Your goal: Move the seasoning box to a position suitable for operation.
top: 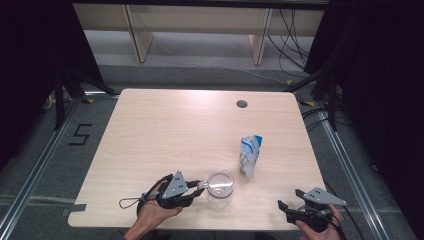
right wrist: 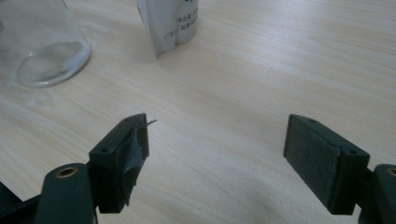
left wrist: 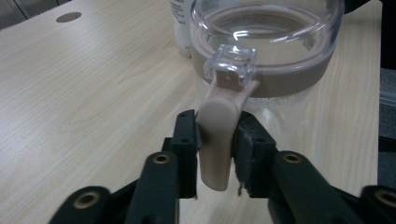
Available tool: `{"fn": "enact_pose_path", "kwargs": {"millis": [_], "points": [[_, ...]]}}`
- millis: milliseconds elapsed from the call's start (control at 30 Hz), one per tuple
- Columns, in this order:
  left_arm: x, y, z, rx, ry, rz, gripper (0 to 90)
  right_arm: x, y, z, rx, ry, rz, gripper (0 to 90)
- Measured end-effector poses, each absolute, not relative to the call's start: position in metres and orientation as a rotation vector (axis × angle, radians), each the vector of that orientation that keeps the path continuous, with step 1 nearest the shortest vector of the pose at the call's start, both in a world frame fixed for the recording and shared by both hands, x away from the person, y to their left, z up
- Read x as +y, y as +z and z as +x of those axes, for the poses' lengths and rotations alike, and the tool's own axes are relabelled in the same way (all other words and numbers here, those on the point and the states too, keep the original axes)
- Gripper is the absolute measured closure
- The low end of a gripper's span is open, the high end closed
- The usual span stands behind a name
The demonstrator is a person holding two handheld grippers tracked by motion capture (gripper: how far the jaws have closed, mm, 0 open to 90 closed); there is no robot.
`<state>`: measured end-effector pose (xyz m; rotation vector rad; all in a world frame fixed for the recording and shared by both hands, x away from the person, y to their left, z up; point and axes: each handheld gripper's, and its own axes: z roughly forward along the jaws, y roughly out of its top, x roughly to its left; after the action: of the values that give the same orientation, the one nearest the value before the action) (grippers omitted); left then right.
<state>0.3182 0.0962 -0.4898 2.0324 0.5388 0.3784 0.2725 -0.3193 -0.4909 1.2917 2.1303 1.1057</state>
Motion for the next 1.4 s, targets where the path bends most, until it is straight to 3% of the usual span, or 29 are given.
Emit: {"fn": "enact_pose_path", "kwargs": {"millis": [267, 500, 900, 1400], "points": [[0.103, -0.486, 0.313, 0.6, 0.338, 1.97, 41.8, -0.316, -0.491, 0.272, 2.154, 1.144, 1.288, 24.0], [0.109, -0.48, 0.307, 0.689, 0.267, 1.916, 32.1, -0.313, -0.491, 0.272, 2.156, 1.16, 1.269, 24.1], [0.112, -0.472, 0.296, 0.78, 0.204, 1.86, 30.3, -0.309, -0.491, 0.271, 2.198, 1.166, 1.243, 24.0], [0.111, -0.466, 0.294, 0.779, 0.232, 1.865, 34.6, -0.307, -0.492, 0.272, 2.202, 1.169, 1.243, 24.1]]}}
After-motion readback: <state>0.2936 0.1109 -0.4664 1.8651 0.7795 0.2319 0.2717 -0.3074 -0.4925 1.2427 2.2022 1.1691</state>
